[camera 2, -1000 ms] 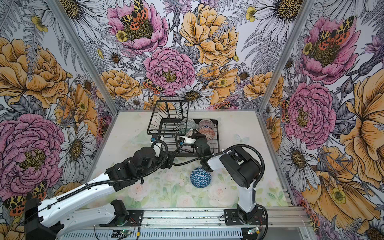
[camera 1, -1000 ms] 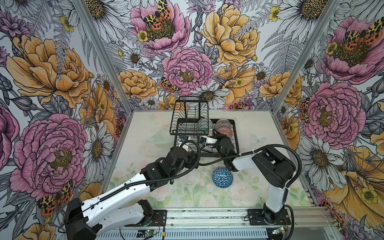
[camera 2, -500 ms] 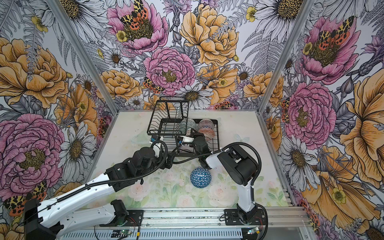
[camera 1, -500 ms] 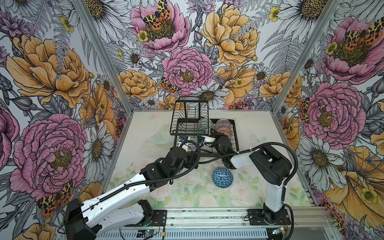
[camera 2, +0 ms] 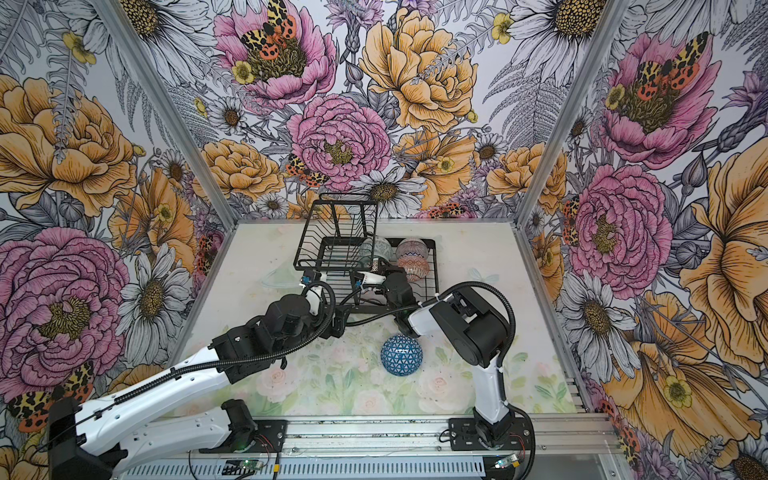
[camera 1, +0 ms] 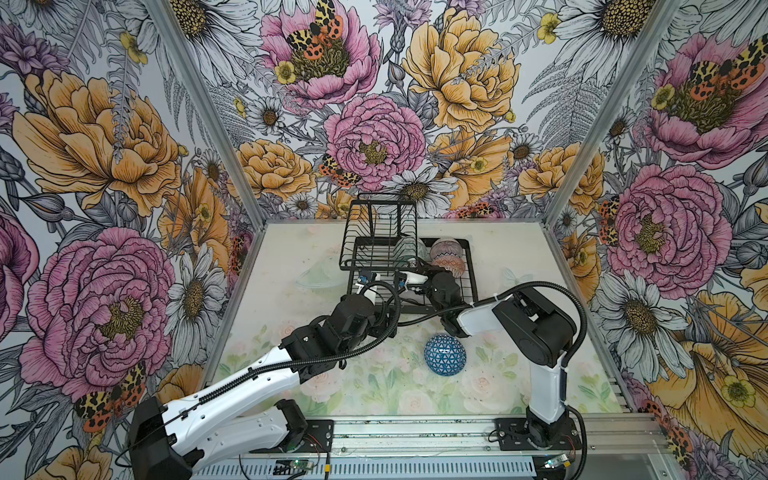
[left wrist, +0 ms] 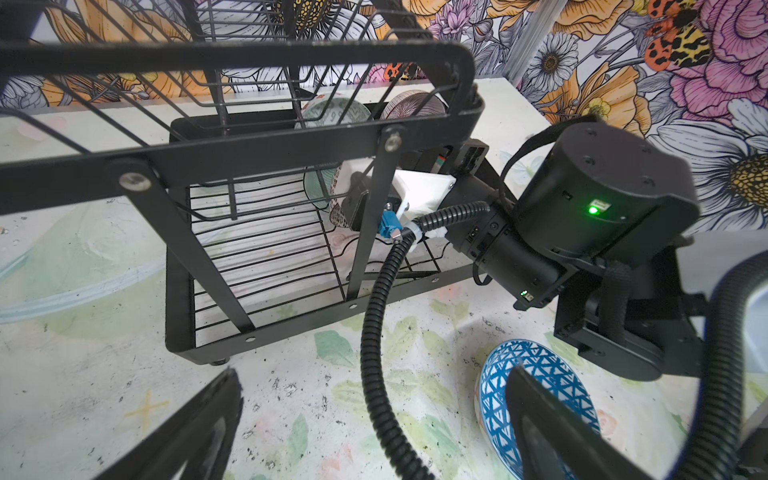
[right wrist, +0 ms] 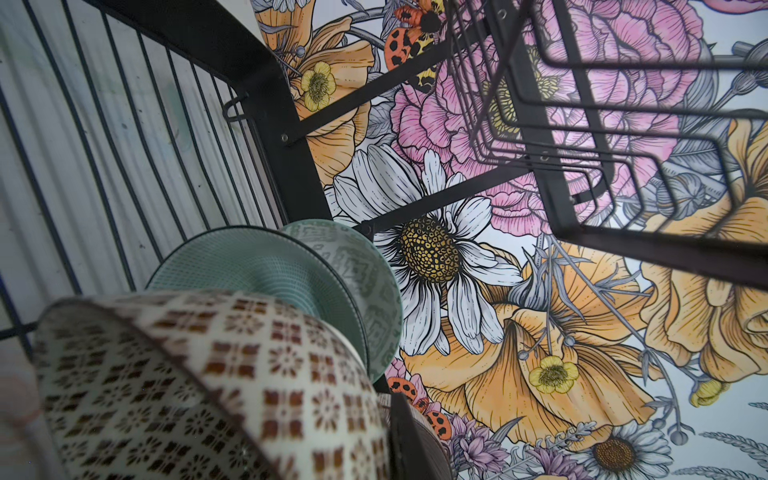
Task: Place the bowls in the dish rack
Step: 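Lower the brown-patterned bowl into the rack slot beside the teal-striped bowl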
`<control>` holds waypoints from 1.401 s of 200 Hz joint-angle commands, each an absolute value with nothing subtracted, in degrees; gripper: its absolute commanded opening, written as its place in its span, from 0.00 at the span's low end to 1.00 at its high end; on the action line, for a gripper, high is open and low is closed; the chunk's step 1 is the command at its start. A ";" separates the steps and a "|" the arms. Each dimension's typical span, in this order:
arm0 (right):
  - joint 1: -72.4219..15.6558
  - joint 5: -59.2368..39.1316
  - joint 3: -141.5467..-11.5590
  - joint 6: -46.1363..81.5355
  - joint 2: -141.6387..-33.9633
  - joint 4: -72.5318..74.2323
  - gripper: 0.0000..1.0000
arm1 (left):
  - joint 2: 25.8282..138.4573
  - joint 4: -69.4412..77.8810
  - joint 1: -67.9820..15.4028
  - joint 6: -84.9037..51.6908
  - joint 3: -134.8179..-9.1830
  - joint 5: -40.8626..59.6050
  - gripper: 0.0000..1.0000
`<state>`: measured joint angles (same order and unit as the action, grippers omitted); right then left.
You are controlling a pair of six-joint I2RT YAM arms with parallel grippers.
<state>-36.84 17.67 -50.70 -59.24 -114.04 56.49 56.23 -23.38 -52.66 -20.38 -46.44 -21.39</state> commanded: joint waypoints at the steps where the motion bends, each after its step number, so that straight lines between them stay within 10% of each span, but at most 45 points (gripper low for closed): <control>1: -37.44 17.16 -52.47 -56.58 -116.13 59.96 0.00 | 55.72 -22.89 -52.12 -20.03 -45.73 -20.39 0.99; 251: -40.87 12.70 -45.97 -55.71 -111.80 56.49 0.00 | 55.05 -22.31 -51.99 -20.46 -44.69 -20.07 0.99; 280: -41.20 12.97 -45.88 -54.91 -111.19 54.96 0.12 | 54.22 -22.28 -52.02 -20.83 -44.17 -20.04 0.99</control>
